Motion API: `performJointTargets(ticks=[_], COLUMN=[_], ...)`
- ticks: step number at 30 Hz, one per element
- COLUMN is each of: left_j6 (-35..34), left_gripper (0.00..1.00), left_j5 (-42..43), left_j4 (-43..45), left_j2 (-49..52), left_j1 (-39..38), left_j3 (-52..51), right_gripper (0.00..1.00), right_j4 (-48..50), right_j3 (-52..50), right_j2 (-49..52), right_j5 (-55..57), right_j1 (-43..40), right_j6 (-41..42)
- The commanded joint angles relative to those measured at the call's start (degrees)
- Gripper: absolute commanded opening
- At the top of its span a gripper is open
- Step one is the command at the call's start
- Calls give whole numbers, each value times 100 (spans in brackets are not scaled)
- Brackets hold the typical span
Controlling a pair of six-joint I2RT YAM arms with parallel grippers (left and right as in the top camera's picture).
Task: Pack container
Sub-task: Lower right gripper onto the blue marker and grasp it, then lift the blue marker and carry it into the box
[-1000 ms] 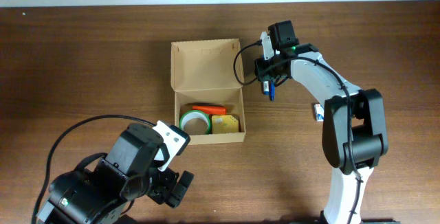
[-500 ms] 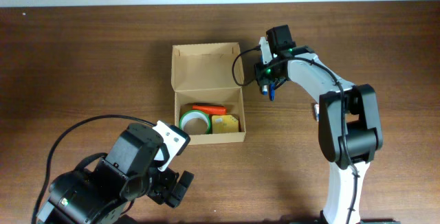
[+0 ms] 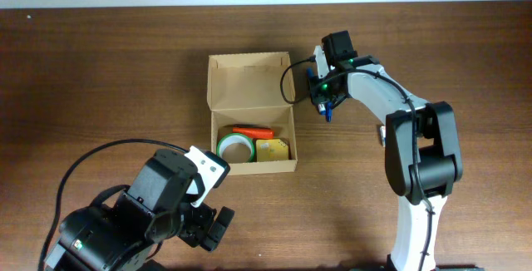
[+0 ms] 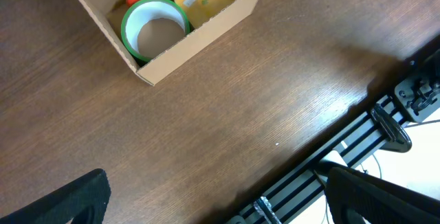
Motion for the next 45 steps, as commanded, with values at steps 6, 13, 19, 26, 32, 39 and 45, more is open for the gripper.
performJointTargets(ticks=[6,13,19,26,32,39,45], left_j6=[-37,-37,-37,-37,-37,-37,-37], left_gripper=[100,99,100,100,99,100,100], left_j5=[63,63,63,63,63,63,63], left_j4=[0,0,0,0,0,0,0], left_j2=[-24,-24,-24,-24,-24,-24,-24], left_j1=[-11,-11,-11,-11,-11,-11,-11], left_j3=[90,90,90,90,90,90,90], right_gripper=[4,4,4,4,4,4,4], right_j4=[-195,-201,-339,-691,-1119,-1725,-2304], right_j3=[-11,15,15,17,15,15,15], right_j2=[-72,-702,-1276,-1974,-2616,-3285,-3757], right_j5=[-70,-105,-105,-105,-131,-483,-492], right_j1=[31,31,31,31,31,31,31], right_j6=[-28,-31,-31,-33,-31,-28,-31])
